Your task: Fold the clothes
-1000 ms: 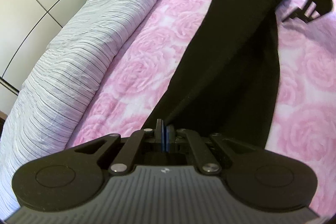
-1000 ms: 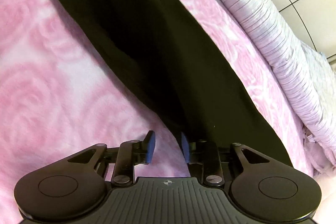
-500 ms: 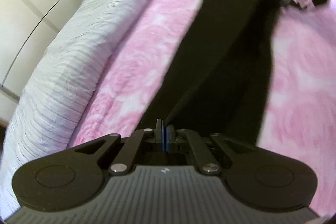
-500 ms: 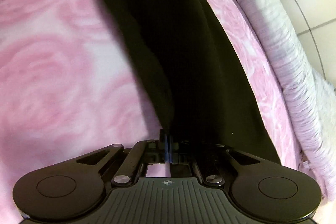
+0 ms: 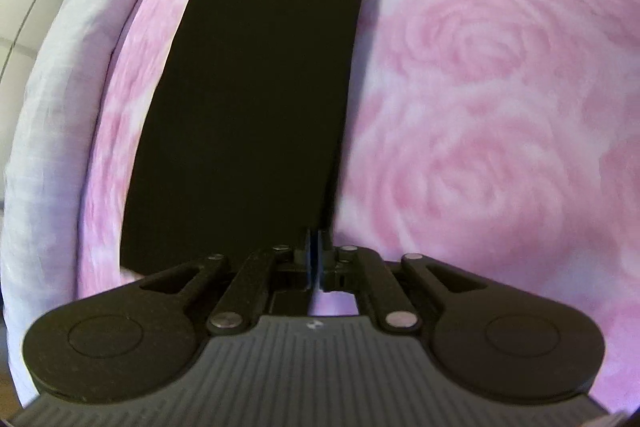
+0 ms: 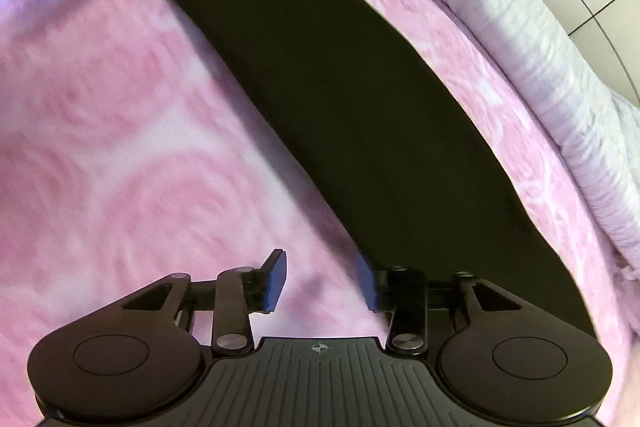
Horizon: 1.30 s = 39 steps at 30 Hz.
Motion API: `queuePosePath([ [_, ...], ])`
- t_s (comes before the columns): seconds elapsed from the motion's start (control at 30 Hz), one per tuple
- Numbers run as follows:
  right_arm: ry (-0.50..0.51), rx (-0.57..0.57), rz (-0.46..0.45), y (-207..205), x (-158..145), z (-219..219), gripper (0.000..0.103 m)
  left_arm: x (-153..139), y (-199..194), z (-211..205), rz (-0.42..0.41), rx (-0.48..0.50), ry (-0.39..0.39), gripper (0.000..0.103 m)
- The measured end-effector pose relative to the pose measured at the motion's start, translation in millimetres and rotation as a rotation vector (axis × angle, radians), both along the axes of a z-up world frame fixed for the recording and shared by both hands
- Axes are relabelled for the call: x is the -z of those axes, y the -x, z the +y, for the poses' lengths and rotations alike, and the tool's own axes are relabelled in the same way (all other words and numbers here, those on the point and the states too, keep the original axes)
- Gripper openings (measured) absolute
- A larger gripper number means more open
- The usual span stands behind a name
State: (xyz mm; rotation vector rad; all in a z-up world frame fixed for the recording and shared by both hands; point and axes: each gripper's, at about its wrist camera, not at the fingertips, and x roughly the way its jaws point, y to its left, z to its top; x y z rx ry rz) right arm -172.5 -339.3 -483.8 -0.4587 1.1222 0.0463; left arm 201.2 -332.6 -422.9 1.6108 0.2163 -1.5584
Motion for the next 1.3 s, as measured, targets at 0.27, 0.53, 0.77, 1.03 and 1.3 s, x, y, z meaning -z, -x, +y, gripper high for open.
queuePosePath([
  [0.27,-0.068,-0.203,-0.127,-48,-5,123,0.057,-44,-62,39,0.102,-0.33,0.076,0.016],
  [0.53,0.006,-0.415,-0.241,-148,36,253,0.058,-71,-117,36,0.282,-0.644,0.208,0.033],
  [0.77,-0.006,-0.447,-0.246,-191,42,277,0.054,-68,-131,43,0.339,-0.668,0.227,0.033],
  [1.03,0.073,-0.478,-0.216,-186,37,252,0.0,-62,-121,40,0.43,-0.646,0.209,0.033],
  [1.3,0.08,-0.474,-0.237,-178,38,235,0.0,-16,-139,12,0.752,-0.89,0.059,0.032],
])
